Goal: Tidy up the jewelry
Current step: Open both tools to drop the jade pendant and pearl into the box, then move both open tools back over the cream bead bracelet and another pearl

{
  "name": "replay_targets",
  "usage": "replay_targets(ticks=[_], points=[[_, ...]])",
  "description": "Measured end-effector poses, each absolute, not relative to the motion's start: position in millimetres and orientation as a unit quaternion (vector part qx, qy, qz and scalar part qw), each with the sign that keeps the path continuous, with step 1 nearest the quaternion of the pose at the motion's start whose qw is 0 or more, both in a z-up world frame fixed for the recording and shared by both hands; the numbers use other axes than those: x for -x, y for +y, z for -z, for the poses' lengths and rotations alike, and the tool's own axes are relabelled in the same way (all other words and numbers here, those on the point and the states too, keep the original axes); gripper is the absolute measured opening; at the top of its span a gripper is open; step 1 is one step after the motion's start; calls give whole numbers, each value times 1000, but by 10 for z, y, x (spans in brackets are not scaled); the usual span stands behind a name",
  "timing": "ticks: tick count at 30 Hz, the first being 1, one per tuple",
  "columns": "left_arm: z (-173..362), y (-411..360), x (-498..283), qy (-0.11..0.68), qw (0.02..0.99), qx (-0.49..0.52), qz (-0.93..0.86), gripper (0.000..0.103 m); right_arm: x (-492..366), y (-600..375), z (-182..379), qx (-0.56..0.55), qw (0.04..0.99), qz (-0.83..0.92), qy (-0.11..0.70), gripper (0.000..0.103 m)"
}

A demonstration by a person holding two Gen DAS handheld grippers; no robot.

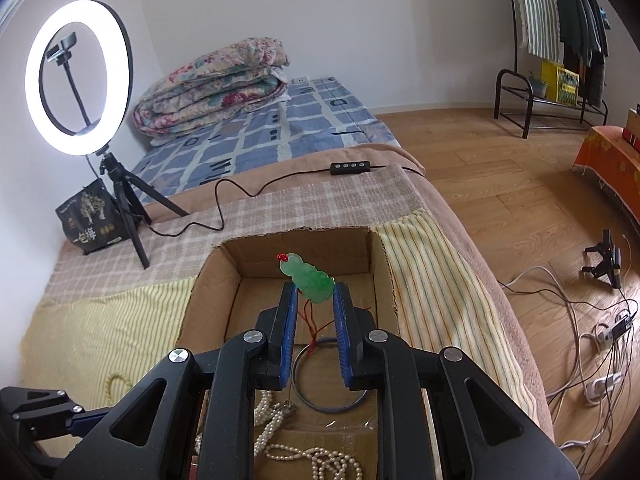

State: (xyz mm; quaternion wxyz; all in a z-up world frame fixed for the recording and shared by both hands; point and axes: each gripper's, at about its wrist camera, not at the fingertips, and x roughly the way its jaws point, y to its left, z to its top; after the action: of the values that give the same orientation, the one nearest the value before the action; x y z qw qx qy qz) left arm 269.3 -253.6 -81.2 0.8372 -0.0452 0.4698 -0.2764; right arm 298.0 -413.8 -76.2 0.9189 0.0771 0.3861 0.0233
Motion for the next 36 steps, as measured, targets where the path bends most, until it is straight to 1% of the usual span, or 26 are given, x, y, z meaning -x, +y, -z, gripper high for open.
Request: replay_targets(ticks=[11, 13, 14, 15, 16, 17, 18, 19, 20, 21, 27, 36], points=[[818, -2562, -2657, 465, 841, 31, 274, 17, -2971, -4130, 763, -76, 919, -23, 387, 19], [821, -2564, -2656, 465, 842, 28, 272, 17, -2974, -4124, 767, -75, 919, -21, 387, 26], [815, -2561, -2656, 465, 842, 27, 272, 17, -2974, -4123, 767, -74, 919, -18, 387, 37], [813, -2557, -2659, 465, 842, 26, 272, 17, -2971, -4124, 764, -74, 919, -16, 386, 45], [814, -2557, -2659, 466, 842, 26, 271, 17, -2964, -4127, 757, -75, 921, -13, 382, 47], [807, -2558, -2658, 466, 842, 25, 270, 19, -2961, -4131, 752, -75, 922, -9, 381, 49], [805, -2550, -2656, 466, 843, 25, 269, 31, -2961, -4136, 746, -75, 922, -3, 380, 52], [795, -2542, -2648, 464, 844, 26, 268, 38, -2958, -4139, 739, -74, 922, 3, 380, 54], [785, -2530, -2640, 461, 846, 27, 267, 47, -2951, -4141, 729, -73, 923, 8, 378, 60], [777, -2523, -2635, 460, 846, 27, 268, 47, -2943, -4141, 717, -72, 924, 13, 376, 64], [723, -2461, -2585, 459, 848, 24, 265, 47, -2892, -4130, 618, -64, 927, 30, 368, 69], [564, -2260, -2444, 447, 855, 29, 261, 48, -2758, -4020, 396, -52, 933, 31, 354, 69]])
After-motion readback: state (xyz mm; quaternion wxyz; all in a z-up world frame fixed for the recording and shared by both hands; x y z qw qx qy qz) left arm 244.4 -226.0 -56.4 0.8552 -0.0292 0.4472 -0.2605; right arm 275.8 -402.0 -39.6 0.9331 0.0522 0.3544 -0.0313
